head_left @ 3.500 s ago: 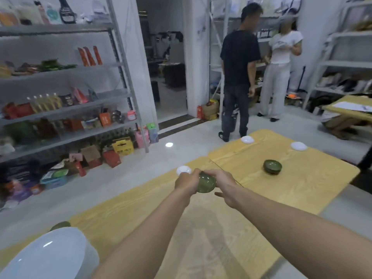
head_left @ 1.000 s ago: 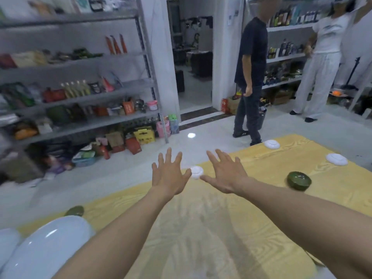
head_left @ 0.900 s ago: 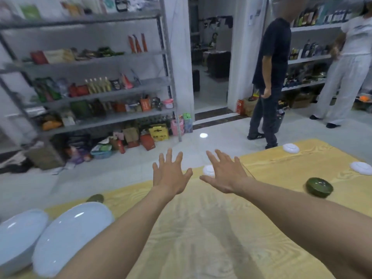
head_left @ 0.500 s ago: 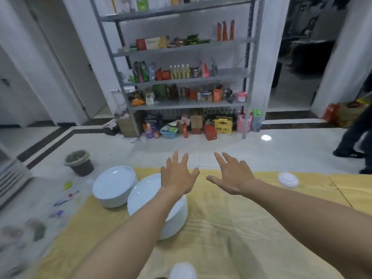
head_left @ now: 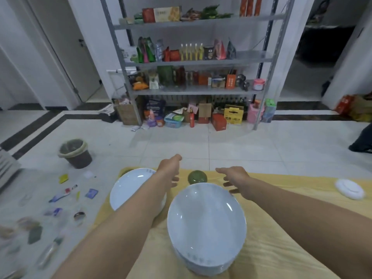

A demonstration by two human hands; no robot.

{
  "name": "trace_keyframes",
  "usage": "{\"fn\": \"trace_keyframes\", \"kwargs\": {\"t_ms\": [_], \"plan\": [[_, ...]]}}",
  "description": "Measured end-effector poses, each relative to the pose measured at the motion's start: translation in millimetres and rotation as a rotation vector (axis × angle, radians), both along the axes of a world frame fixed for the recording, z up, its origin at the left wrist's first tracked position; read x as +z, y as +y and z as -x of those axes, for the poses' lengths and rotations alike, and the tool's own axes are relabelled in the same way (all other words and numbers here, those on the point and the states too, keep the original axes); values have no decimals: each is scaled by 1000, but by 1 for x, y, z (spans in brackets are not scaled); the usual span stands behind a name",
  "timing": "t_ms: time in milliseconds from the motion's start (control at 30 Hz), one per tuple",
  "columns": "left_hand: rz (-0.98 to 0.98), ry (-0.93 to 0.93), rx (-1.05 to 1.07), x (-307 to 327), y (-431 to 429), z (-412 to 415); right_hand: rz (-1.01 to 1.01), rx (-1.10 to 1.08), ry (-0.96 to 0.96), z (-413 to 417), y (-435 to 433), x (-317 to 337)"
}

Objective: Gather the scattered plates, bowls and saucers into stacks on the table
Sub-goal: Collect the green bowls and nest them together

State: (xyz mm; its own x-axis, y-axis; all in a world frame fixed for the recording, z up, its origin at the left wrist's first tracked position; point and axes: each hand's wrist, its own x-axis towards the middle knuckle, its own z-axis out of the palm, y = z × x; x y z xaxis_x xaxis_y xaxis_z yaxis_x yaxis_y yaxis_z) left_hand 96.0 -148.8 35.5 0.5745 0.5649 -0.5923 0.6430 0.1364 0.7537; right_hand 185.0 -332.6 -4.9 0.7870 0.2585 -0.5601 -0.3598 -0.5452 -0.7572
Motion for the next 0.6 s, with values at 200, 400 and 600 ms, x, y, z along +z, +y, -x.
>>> {"fn": "trace_keyframes", "kwargs": {"t_ms": [200, 400, 600], "plan": [[171, 111, -57, -51, 42, -47, 95, -62, 112, -40, 41, -43], [222, 192, -58, -103, 53, -91, 115, -67, 232, -72, 70, -86], [307, 239, -39, -140, 54, -115, 81, -117, 337, -87, 91, -125]]}}
